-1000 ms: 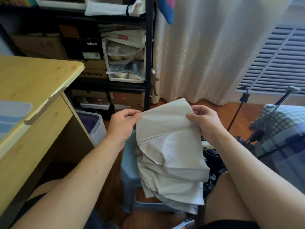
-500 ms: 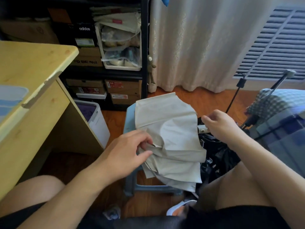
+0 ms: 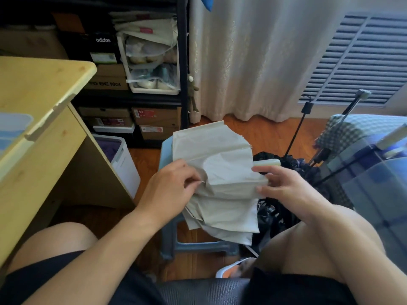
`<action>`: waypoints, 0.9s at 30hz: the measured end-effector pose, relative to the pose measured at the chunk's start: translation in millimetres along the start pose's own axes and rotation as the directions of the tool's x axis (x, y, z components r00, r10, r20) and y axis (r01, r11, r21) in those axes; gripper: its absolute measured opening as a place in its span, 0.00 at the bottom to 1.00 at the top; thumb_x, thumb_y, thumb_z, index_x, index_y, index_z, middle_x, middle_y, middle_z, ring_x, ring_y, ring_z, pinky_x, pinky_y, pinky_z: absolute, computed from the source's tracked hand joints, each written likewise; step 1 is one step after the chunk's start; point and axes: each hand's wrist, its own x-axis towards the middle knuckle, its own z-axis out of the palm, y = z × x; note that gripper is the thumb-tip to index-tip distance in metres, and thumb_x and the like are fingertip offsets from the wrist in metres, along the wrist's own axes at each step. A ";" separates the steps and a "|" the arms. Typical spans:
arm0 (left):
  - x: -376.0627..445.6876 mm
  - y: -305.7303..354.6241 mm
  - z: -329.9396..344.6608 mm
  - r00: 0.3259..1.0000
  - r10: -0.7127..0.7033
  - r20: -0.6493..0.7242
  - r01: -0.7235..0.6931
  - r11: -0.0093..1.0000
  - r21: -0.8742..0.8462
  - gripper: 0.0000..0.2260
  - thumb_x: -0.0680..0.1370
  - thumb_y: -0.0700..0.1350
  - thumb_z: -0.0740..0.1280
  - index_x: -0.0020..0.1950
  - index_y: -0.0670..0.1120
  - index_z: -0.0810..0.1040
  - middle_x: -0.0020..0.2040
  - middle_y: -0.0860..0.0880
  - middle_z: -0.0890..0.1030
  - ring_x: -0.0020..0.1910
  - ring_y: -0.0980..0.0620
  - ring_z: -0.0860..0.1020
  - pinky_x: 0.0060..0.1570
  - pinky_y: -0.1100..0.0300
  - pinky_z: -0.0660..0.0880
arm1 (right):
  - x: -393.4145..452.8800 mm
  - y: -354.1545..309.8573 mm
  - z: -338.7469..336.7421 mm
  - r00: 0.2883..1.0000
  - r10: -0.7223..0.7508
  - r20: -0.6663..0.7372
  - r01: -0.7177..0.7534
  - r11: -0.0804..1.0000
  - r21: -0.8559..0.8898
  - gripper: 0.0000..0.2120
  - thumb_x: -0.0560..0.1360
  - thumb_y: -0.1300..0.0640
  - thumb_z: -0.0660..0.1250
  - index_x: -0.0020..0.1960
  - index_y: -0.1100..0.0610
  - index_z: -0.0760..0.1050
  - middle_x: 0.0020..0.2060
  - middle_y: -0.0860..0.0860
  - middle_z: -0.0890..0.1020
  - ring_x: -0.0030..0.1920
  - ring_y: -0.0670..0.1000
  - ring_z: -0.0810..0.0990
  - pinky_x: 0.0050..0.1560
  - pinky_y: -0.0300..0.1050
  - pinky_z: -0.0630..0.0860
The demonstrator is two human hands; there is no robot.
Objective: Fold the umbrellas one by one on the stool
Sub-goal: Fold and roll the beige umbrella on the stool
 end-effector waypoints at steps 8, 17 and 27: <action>1.6 -5.5 -26.0 0.966 -0.241 -0.090 0.192 0.909 -0.370 0.05 0.76 0.40 0.75 0.44 0.50 0.85 0.42 0.57 0.81 0.46 0.58 0.80 0.46 0.71 0.73 | 11.2 -23.0 10.3 0.885 -0.273 -0.377 0.335 0.936 0.107 0.08 0.75 0.63 0.76 0.49 0.50 0.85 0.47 0.49 0.86 0.48 0.53 0.84 0.53 0.51 0.82; -4.6 -10.4 -22.6 0.899 -0.431 -0.078 0.373 0.846 -0.382 0.09 0.76 0.47 0.75 0.51 0.53 0.77 0.43 0.54 0.81 0.44 0.60 0.78 0.41 0.71 0.73 | 25.2 -40.4 8.6 0.866 -0.339 -0.368 0.398 0.912 0.096 0.05 0.77 0.65 0.73 0.48 0.56 0.85 0.47 0.44 0.86 0.49 0.41 0.81 0.50 0.34 0.77; -6.5 -9.4 -15.9 0.907 -0.418 -0.048 0.354 0.820 -0.450 0.13 0.77 0.47 0.75 0.58 0.54 0.76 0.50 0.58 0.84 0.51 0.67 0.79 0.46 0.74 0.74 | 34.1 -44.0 12.7 0.880 -0.287 -0.378 0.372 0.912 0.174 0.03 0.78 0.66 0.70 0.49 0.61 0.83 0.41 0.51 0.84 0.41 0.44 0.81 0.42 0.32 0.77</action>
